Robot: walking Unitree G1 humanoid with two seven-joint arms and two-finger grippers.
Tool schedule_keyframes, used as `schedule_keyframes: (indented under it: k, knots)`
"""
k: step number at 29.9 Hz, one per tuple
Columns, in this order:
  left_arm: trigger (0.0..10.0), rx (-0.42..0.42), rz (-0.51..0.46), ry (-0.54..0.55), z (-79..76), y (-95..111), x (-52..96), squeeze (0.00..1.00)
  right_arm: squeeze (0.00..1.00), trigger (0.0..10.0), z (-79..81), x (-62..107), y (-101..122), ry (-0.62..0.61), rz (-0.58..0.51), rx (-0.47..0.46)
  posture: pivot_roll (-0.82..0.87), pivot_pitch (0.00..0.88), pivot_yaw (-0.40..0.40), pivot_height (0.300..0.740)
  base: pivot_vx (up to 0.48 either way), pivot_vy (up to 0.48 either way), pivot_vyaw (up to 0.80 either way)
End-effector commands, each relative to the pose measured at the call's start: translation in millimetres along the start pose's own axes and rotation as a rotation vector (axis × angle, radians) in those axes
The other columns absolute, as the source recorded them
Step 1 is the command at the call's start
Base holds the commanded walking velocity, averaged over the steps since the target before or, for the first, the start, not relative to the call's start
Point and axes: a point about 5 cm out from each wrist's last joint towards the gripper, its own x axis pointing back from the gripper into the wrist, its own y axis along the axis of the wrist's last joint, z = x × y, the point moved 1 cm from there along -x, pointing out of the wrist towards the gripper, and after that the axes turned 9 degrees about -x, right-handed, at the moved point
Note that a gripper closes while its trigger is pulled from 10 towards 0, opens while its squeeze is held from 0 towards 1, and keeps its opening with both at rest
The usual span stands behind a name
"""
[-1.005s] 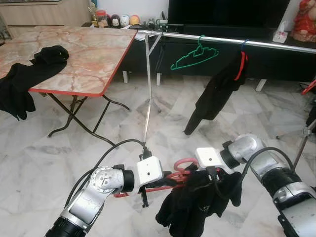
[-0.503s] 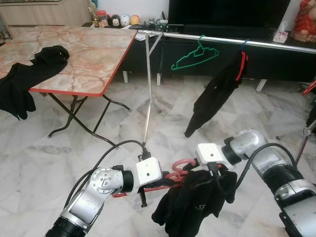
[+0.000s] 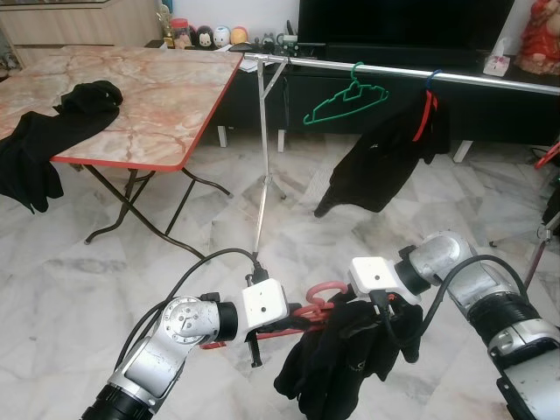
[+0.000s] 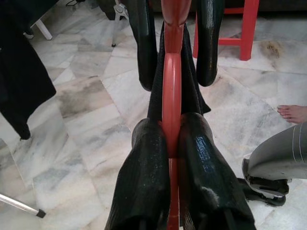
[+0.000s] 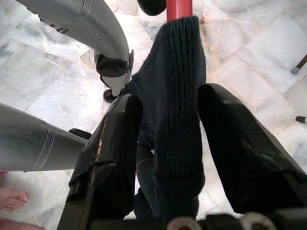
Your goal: Hang hanger
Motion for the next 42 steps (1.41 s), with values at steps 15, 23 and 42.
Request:
schedule_keyframes:
  k: [15, 23, 42]
  knots:
    - [10.0, -0.041, -0.032, 0.017, 7.1, 7.6, -0.7, 0.0, 0.0, 10.0, 5.2, -3.6, -2.4, 0.041, 0.028, 0.022, -0.14, 0.0, -0.006, 0.732, 0.0, 0.0, 0.0]
    - [10.0, -0.041, -0.032, 0.016, 7.1, 7.7, -0.8, 0.0, 0.0, 1.4, 5.0, -3.5, -2.3, 0.041, 0.028, 0.02, -0.14, 0.0, -0.007, 0.732, 0.0, 0.0, 0.0]
    - [10.0, -0.033, -0.012, 0.019, 6.0, 1.1, 3.7, 0.0, 0.0, 10.0, -8.4, 31.9, 5.8, -0.121, 0.045, 0.076, -0.15, 0.0, 0.002, 0.732, 0.0, 0.0, 0.0]
